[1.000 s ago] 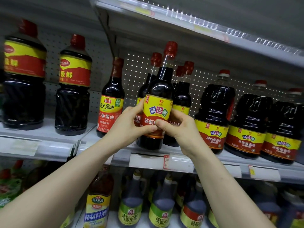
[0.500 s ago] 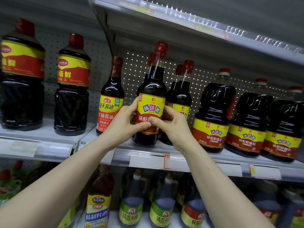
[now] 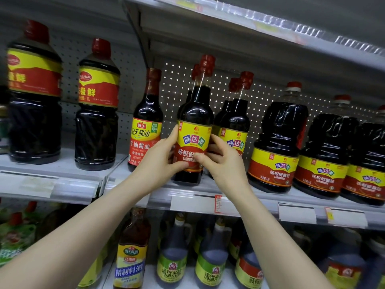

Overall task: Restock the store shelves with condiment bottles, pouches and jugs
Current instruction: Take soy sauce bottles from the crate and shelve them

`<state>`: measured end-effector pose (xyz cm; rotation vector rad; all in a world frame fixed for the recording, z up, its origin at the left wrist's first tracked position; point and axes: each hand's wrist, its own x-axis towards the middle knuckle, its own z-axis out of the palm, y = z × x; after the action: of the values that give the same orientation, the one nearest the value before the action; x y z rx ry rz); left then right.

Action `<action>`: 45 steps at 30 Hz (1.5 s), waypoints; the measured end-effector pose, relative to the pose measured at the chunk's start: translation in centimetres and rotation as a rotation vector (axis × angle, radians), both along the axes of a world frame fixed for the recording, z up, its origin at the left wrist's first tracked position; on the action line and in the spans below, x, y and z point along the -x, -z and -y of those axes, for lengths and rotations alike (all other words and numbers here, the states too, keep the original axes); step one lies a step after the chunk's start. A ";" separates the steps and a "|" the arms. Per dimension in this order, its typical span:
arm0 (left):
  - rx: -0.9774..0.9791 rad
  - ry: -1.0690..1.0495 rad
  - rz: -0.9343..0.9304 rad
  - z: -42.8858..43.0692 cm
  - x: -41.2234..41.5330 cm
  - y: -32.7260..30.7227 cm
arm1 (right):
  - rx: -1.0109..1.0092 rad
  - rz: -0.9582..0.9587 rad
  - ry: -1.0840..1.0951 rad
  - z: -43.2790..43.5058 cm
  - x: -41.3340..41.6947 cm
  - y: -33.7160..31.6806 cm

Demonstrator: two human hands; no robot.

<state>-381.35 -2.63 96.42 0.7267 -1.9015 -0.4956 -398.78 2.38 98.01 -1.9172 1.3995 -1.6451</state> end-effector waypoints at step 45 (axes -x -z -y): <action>0.168 -0.283 0.127 1.4 1.0 0.4 | 0.048 -0.253 0.256 3.0 -1.4 1.4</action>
<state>-382.36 -4.07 96.05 0.9143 -1.8903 -0.1129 -397.36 -0.65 96.62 -2.1071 1.7839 -1.5961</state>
